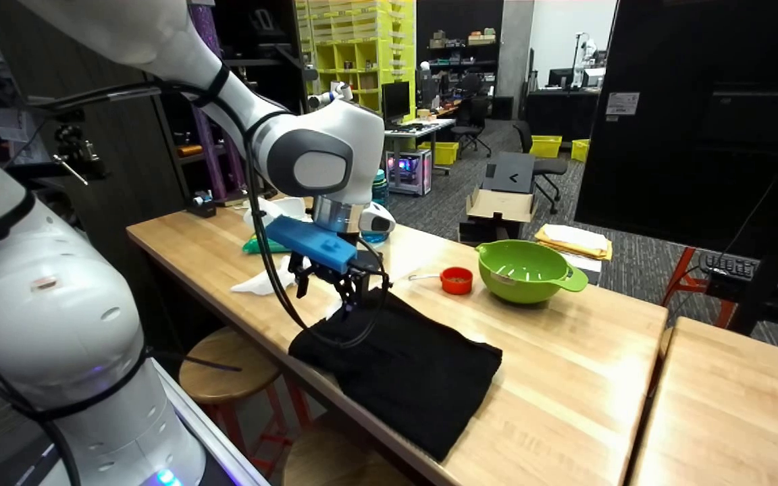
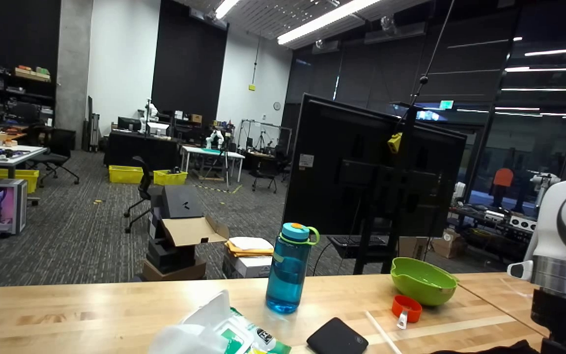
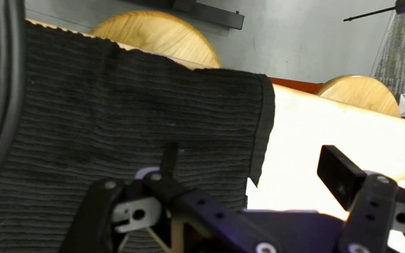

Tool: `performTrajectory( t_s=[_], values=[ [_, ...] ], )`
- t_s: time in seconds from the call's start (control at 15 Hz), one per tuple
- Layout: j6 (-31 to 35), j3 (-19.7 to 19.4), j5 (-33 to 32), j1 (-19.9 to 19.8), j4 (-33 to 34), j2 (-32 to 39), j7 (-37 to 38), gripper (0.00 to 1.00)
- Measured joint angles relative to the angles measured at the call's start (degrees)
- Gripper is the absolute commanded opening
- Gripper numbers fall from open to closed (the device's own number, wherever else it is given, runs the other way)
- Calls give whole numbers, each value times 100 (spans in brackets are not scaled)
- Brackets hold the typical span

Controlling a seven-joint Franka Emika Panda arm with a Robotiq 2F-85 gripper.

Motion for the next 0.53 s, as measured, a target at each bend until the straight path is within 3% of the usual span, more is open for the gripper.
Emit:
performTrajectory(
  t_s=[0.53],
  values=[
    [-275,12,606,315,-8,92,-229,100]
  ],
)
